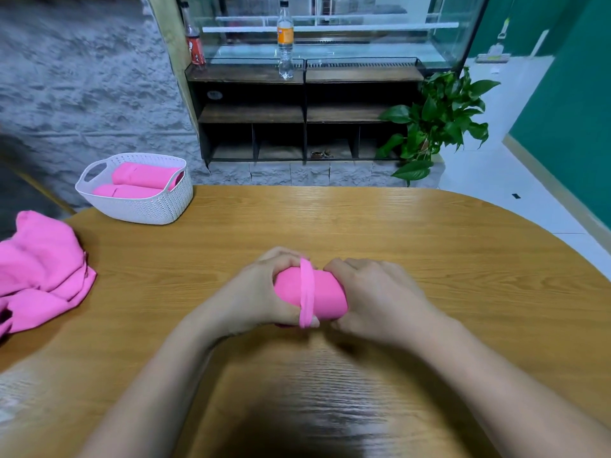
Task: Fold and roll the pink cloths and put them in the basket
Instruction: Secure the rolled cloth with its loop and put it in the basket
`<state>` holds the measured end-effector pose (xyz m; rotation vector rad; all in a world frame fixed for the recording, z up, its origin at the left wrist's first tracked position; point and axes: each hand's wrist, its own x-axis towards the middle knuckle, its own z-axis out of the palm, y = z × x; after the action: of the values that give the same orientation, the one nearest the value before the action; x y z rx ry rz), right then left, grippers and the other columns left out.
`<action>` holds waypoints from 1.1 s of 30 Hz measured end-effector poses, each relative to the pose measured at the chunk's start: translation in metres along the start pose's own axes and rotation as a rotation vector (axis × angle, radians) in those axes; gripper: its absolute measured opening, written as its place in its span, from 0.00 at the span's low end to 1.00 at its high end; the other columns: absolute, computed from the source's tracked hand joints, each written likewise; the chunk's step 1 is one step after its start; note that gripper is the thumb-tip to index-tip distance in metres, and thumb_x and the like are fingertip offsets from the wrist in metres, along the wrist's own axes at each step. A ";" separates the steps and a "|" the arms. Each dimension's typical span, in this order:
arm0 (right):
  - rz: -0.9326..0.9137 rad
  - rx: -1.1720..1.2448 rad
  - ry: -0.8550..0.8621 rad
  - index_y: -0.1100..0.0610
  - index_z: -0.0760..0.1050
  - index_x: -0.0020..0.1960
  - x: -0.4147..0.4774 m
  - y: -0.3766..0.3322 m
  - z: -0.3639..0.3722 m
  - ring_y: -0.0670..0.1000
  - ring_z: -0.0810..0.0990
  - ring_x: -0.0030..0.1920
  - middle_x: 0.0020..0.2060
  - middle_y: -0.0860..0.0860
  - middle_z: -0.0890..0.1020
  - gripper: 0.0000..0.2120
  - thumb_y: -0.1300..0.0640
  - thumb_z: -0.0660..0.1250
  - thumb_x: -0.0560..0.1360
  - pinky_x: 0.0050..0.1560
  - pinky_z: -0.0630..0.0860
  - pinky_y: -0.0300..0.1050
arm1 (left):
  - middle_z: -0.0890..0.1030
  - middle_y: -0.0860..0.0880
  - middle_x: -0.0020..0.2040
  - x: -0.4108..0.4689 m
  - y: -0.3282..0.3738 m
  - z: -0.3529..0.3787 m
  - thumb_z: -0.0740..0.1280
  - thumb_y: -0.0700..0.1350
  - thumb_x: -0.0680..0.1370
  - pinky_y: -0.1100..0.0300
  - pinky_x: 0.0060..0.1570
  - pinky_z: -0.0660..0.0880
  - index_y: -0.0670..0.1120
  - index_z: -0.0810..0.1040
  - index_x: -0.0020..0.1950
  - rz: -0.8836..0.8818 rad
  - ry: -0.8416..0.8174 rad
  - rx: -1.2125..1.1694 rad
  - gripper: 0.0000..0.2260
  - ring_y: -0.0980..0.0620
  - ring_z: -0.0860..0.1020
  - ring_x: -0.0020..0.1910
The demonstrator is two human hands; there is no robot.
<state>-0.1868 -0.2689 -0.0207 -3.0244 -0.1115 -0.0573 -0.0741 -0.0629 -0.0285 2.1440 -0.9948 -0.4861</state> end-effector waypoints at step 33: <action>-0.050 0.324 0.075 0.44 0.66 0.79 0.089 -0.031 -0.052 0.47 0.76 0.68 0.71 0.42 0.77 0.47 0.32 0.80 0.65 0.63 0.73 0.44 | 0.85 0.48 0.61 -0.016 -0.038 -0.087 0.85 0.51 0.64 0.40 0.68 0.76 0.54 0.78 0.70 -0.041 0.385 -0.547 0.36 0.44 0.83 0.61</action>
<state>-0.1018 -0.2379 0.0386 -2.6924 -0.1720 -0.1417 -0.0139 0.0052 0.0028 1.6770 -0.5248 -0.3012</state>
